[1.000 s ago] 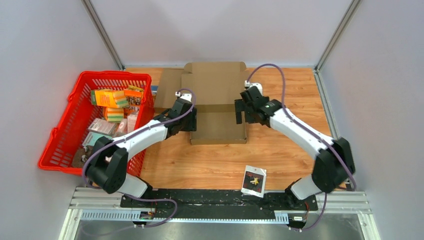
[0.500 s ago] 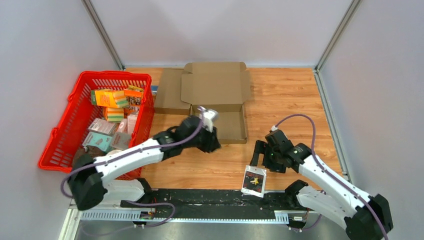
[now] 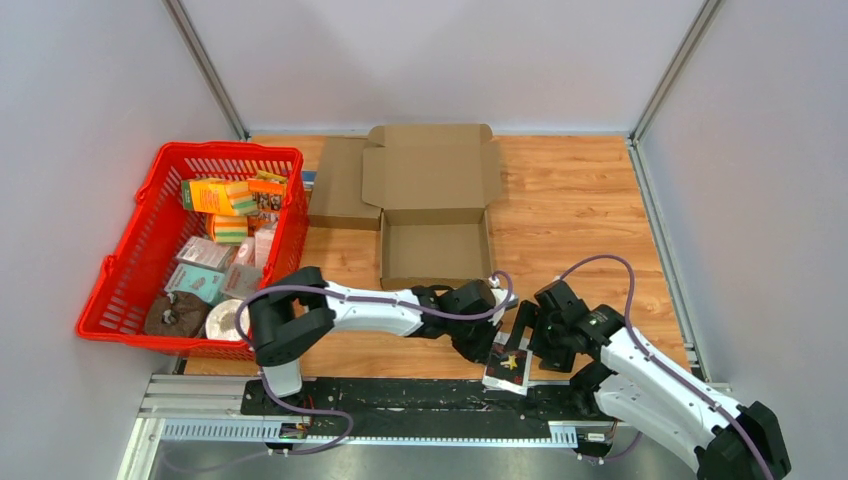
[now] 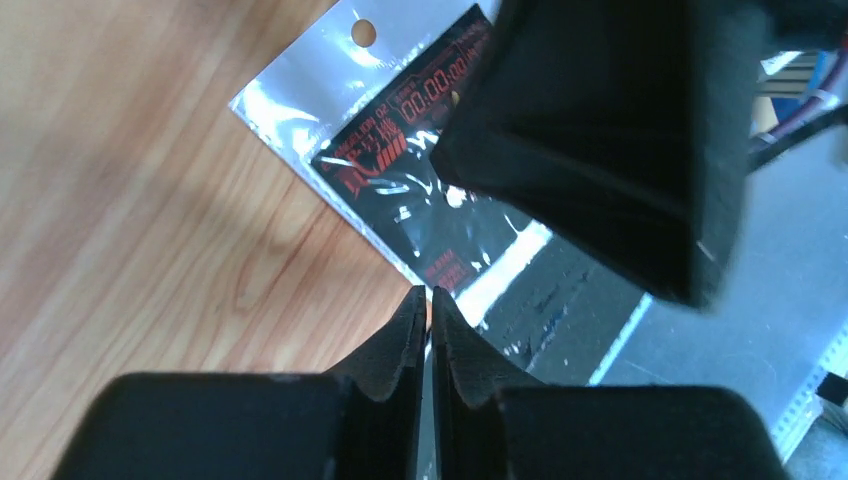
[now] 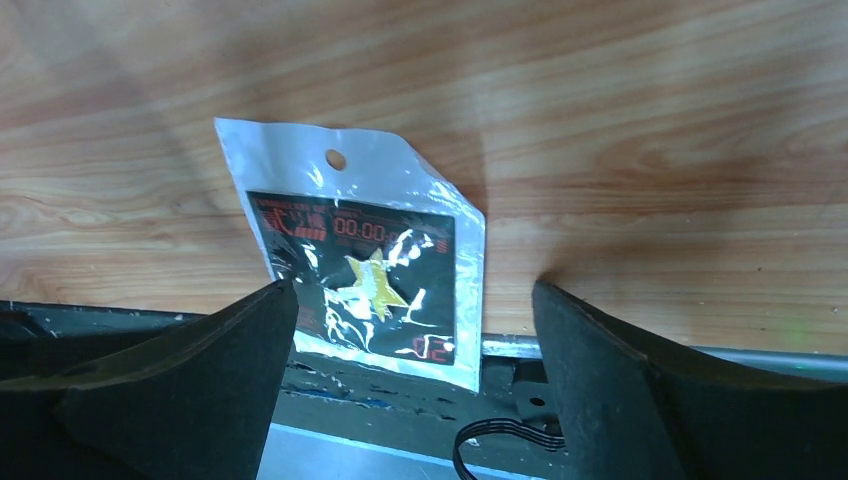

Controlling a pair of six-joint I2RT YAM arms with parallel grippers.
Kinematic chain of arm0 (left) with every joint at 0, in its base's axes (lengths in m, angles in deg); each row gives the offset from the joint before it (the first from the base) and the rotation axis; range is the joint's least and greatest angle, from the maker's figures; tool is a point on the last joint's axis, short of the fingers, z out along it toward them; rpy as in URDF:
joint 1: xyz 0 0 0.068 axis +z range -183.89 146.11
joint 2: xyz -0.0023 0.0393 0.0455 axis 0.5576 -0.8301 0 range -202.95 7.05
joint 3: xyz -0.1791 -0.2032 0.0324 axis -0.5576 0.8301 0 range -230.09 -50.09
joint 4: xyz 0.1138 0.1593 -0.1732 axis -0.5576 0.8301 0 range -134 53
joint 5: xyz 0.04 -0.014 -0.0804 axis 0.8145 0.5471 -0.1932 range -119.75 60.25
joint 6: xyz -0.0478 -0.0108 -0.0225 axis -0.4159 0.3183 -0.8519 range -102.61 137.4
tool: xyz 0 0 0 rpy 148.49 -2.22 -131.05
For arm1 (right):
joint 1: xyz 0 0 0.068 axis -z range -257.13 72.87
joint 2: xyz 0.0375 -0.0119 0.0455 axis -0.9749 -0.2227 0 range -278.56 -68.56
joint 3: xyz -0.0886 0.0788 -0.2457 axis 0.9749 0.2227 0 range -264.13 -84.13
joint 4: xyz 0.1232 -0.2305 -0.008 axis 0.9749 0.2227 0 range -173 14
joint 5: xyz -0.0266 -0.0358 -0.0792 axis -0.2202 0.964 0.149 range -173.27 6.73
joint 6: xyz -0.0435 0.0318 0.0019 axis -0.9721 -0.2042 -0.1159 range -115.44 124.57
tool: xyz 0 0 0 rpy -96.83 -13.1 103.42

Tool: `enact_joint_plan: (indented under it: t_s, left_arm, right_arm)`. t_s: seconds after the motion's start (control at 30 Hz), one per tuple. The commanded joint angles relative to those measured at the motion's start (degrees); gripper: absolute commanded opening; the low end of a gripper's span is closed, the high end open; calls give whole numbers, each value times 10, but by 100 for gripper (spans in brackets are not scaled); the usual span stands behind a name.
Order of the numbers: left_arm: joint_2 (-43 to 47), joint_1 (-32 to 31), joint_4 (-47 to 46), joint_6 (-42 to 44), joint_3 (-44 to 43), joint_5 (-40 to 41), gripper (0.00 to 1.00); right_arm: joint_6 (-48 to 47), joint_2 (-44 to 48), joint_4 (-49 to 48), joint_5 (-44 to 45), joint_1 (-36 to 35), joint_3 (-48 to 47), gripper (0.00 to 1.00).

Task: Fold the paper box

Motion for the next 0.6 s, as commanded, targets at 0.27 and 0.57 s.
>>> enact_joint_plan:
  t_s: [0.27, 0.57]
  left_arm:
    - [-91, 5, 6, -66, -33, 33, 5]
    - [-63, 15, -24, -82, 11, 44, 4]
  right_arm:
    - [55, 32, -93, -87, -9, 75, 75]
    - [79, 128, -133, -91, -9, 78, 62]
